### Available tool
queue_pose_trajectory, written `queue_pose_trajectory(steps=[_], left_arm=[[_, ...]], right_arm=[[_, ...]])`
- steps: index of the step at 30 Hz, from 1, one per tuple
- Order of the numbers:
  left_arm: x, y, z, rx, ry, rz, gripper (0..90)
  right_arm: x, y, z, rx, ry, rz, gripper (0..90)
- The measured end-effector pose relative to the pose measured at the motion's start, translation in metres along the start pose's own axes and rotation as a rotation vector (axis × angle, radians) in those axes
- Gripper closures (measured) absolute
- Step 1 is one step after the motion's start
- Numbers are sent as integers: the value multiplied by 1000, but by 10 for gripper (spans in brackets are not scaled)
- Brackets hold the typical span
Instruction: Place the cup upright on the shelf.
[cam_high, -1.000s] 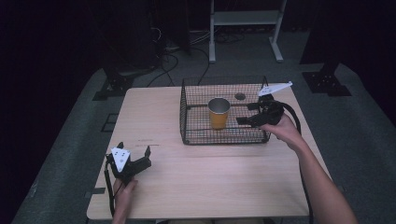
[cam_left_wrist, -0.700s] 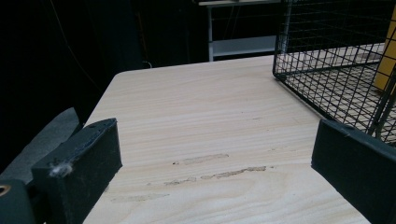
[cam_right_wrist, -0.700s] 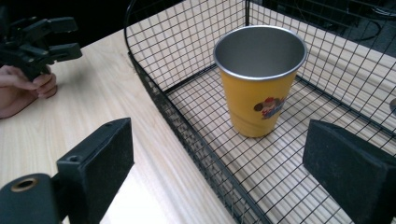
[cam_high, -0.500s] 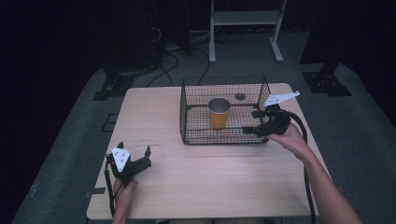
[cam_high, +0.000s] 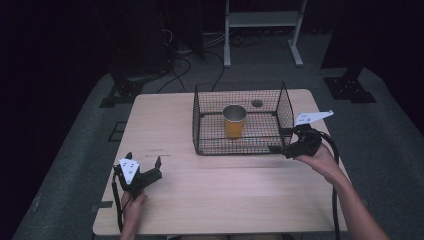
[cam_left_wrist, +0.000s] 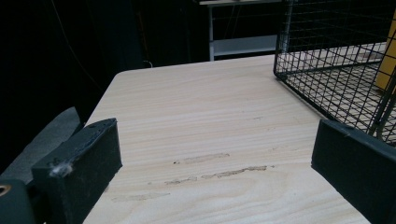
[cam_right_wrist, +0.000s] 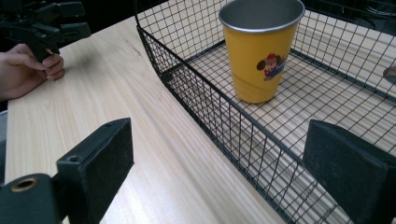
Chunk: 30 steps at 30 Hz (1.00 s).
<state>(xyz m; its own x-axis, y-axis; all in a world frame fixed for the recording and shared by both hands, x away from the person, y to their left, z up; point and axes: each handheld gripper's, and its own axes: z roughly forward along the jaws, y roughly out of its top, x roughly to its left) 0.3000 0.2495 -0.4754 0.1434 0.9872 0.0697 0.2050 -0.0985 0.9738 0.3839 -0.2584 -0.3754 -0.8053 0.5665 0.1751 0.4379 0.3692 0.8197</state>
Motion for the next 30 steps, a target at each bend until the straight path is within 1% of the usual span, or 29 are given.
queue_pose_trajectory(steps=[2,4,8,12,16,18,24,26,30], left_arm=[[0,0,0,-2,0,-1,8],[0,0,0,0,-2,5,8],[0,0,0,-2,-2,3,8],[0,0,0,-2,-2,2,8],[0,0,0,-3,-7,3,8],[0,0,0,-3,-6,2,8],[0,0,0,-2,-5,3,8],[0,0,0,-1,-3,4,8],[-1,0,0,-1,-4,8,8]], right_arm=[[0,-4,-2,-8,-1,8,80],[1,-10,-2,-16,7,14,80],[4,-18,-1,-8,11,10,80],[5,-26,0,-8,18,23,80],[8,-32,0,-3,9,15,80],[10,-34,-1,-10,4,11,81],[12,-43,-2,-10,7,21,80],[13,-47,-2,-3,-4,14,81],[12,-55,0,-3,-6,24,81]])
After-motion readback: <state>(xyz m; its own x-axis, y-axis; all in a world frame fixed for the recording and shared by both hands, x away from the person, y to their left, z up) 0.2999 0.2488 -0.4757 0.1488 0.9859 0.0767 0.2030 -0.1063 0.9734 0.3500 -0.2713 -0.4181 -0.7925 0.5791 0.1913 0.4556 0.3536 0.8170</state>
